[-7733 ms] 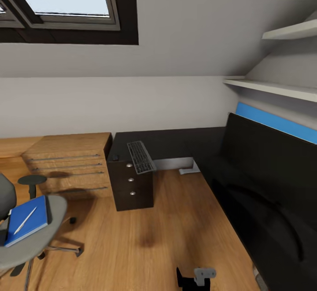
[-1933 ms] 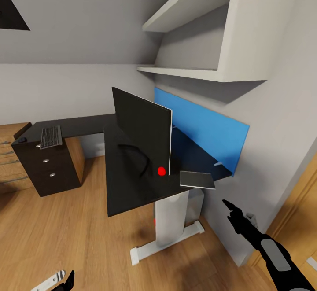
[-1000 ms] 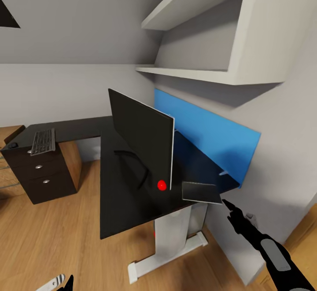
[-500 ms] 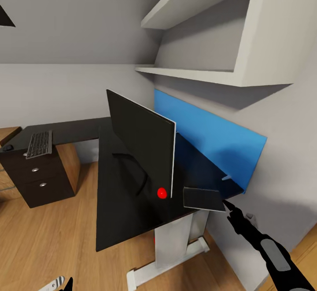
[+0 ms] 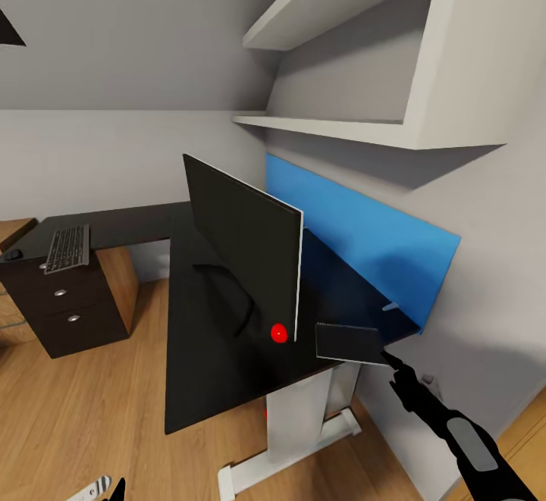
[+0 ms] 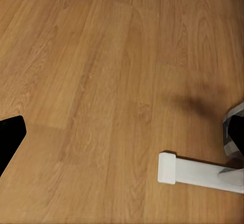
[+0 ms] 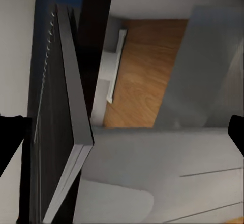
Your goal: In the bedroom, organize the workspace by keeping the computer under the desk, ensuring the monitor is on the desk, placing the keyboard on the desk next to the monitor, placing the mouse on the desk next to the keyboard, moving the folder from the swivel chair onto the desk next to the mouse, stacking the notebook on top of the folder with the pen on top of the notebook, and positioning the swivel chair next to the desk.
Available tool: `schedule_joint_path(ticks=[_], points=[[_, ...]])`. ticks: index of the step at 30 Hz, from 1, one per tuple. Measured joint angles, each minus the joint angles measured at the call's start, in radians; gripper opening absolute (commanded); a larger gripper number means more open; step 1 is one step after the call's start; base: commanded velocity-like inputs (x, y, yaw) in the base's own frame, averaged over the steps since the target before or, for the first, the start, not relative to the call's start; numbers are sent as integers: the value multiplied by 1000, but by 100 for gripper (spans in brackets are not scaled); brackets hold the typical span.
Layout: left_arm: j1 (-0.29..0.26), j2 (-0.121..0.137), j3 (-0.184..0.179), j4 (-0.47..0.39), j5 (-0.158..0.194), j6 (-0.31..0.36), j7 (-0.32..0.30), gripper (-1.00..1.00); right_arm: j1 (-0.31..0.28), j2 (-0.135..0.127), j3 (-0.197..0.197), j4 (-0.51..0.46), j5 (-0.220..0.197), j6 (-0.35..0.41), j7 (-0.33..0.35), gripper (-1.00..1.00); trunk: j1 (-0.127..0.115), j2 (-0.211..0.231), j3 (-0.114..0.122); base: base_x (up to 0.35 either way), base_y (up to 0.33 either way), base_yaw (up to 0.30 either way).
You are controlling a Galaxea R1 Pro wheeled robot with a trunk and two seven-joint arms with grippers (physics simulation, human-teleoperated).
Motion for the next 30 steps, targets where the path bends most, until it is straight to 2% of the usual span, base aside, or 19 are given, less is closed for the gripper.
schedule_joint_path(ticks=[16, 30], points=[[0, 0, 0, 1, 0, -1, 0, 100, 0, 1, 1, 4, 0, 0, 1, 100, 0, 0, 0, 2, 2, 0], [0, 1, 0, 1, 0, -1, 0, 100, 0, 1, 0, 2, 0, 0, 3, 100, 0, 0, 0, 77, 84, 0]])
